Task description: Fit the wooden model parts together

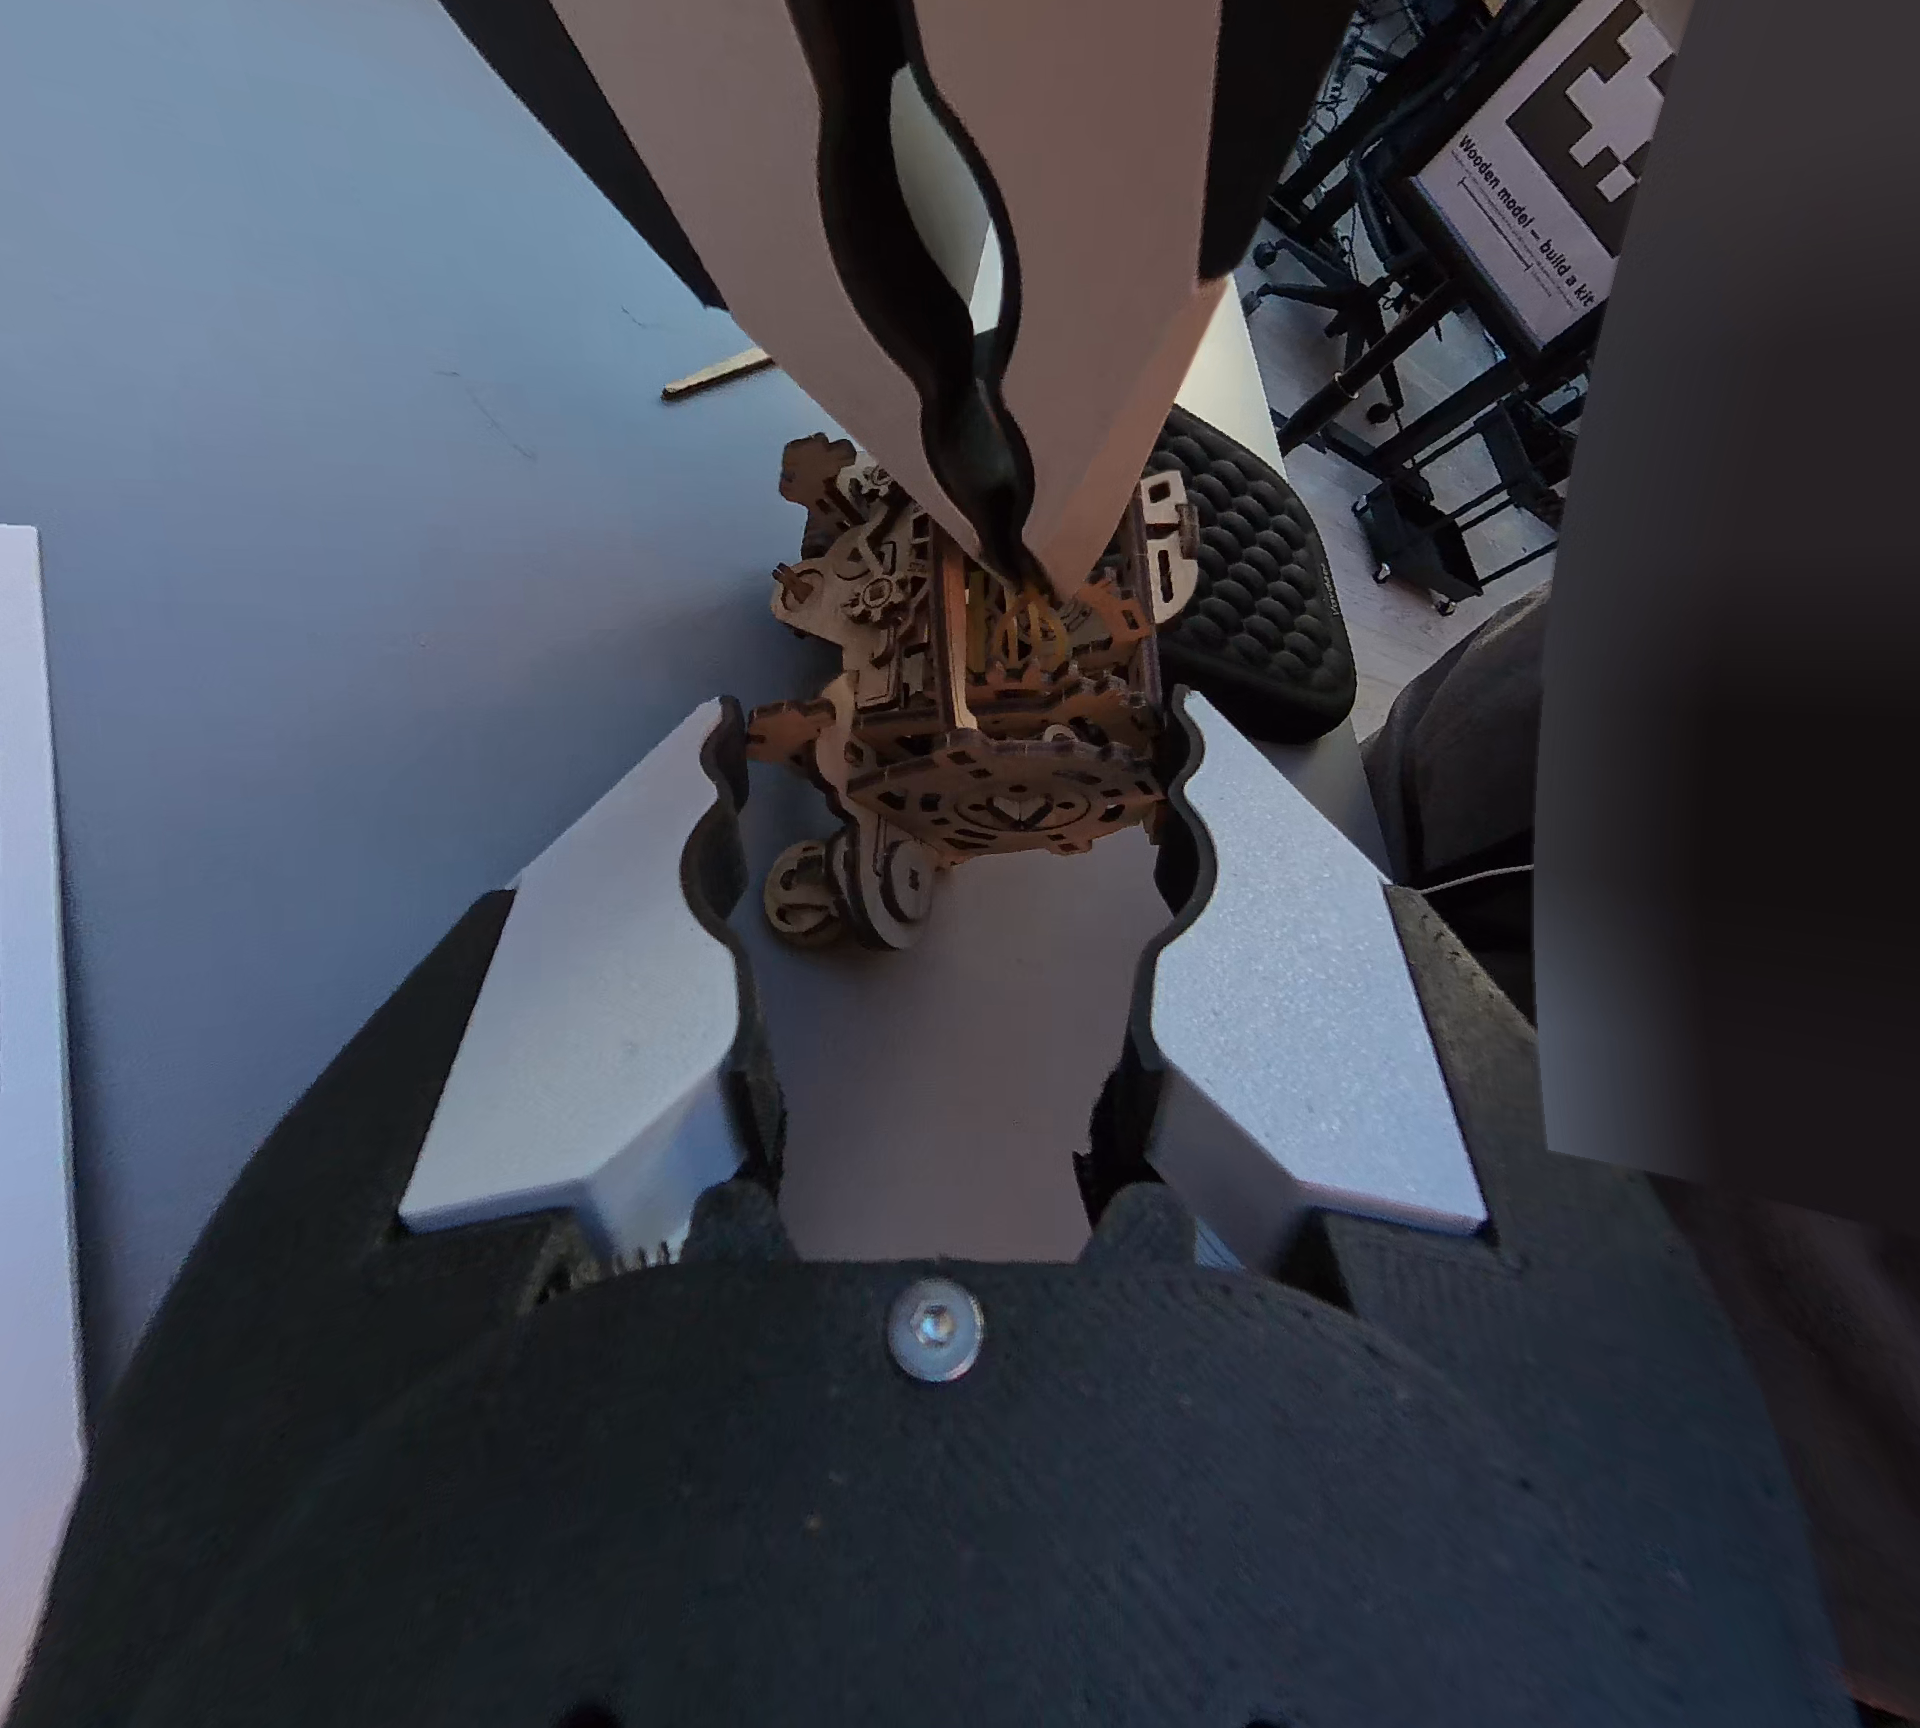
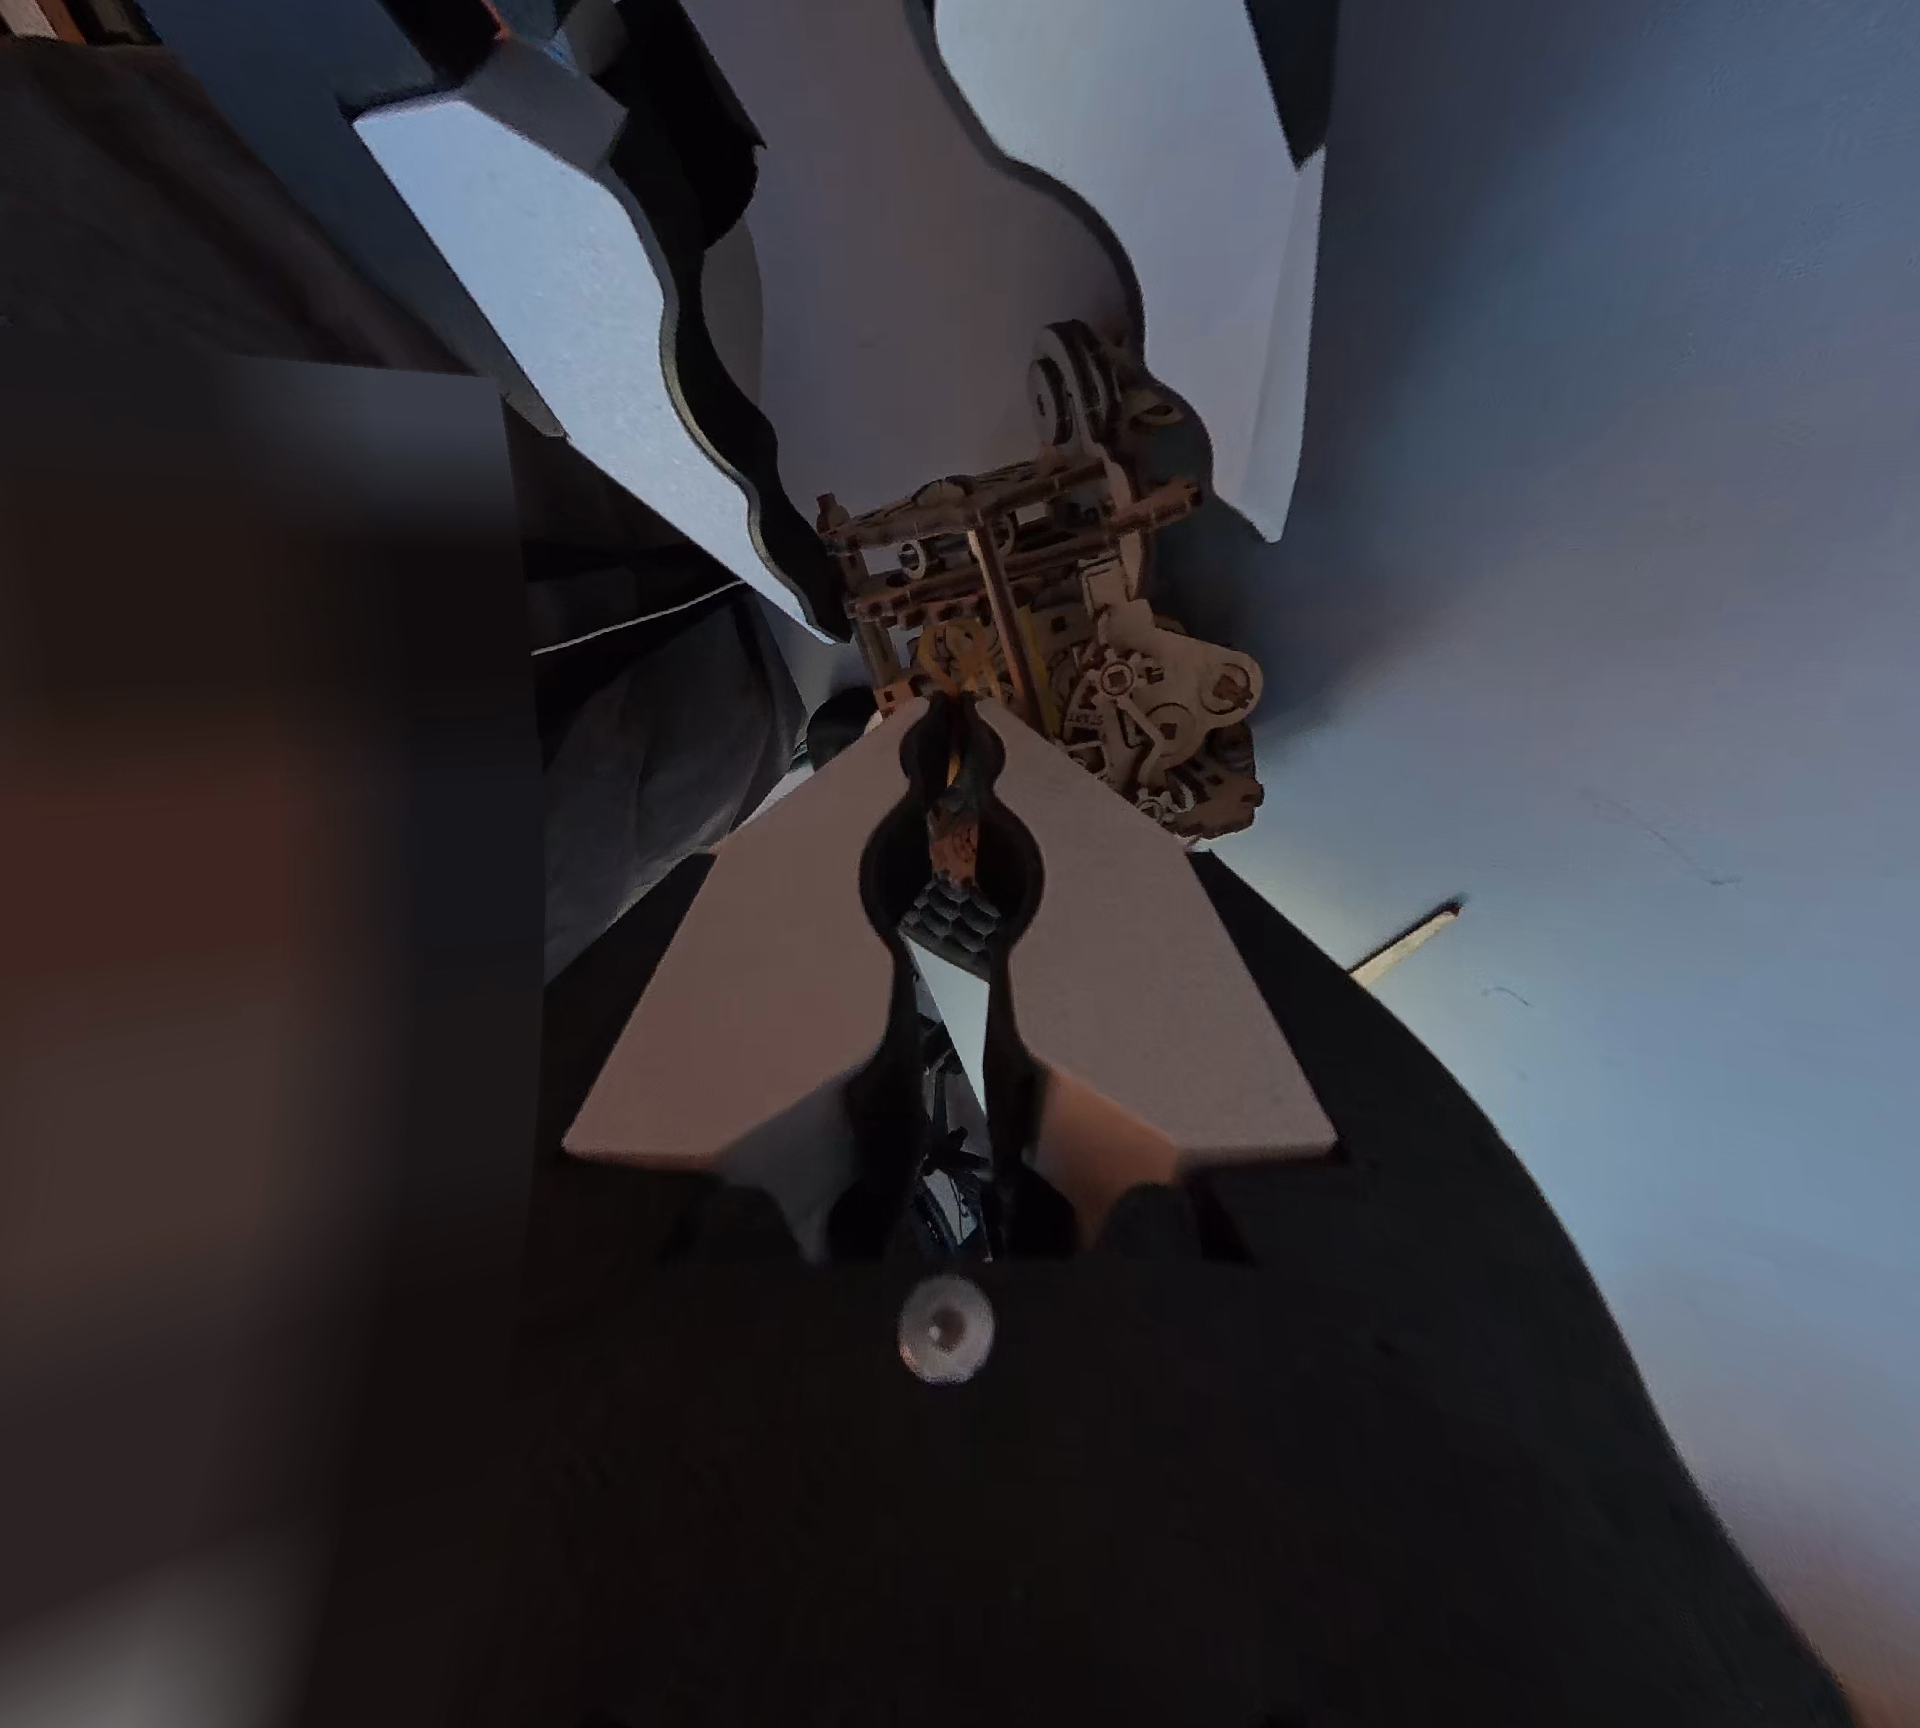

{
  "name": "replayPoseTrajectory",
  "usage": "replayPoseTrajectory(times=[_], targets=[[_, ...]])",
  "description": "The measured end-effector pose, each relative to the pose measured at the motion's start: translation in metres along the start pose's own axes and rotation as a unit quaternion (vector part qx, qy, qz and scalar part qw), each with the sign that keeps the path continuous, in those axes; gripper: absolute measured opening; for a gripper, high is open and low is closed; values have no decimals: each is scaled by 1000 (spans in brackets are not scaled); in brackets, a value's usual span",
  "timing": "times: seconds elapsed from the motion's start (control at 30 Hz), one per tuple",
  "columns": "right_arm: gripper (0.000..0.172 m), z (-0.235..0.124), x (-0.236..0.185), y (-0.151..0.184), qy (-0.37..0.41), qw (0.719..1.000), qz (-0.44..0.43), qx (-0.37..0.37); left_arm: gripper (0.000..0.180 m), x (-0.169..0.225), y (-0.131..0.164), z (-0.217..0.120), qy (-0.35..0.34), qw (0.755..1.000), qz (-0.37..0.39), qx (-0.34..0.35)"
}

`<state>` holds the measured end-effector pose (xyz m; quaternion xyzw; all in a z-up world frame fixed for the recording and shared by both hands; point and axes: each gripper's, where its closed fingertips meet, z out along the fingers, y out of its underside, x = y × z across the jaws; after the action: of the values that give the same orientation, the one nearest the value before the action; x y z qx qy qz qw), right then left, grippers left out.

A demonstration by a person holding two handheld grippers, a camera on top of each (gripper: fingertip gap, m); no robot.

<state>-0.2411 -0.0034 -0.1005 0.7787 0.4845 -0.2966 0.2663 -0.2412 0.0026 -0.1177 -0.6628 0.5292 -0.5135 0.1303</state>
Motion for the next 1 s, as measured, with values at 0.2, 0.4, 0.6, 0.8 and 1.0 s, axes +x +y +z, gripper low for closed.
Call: replayPoseTrajectory(times=[0.2, 0.4, 0.6, 0.8, 1.0], targets=[[0, 1, 2, 0, 32, 999, -5, -29, 78, 0, 0, -1, -2, 1000, 4, 3], [0, 1, 0, -6, 11, 1000, -6, -18, 78, -1, -1, -4, 9, 1000, 5, 11], [0, 0, 7, -6, 42, 998, -35, 10, 76, -5, -6, -9, 8, 1000, -1, 29], [0, 3, 6, -4, 78, 996, -46, 7, 76, -3, -5, -7, 2, 1000, 16, 24], [0, 5, 6, -5, 111, 992, -54, 16, 76, -2, -4, -7, -4, 999, 16, 27]])
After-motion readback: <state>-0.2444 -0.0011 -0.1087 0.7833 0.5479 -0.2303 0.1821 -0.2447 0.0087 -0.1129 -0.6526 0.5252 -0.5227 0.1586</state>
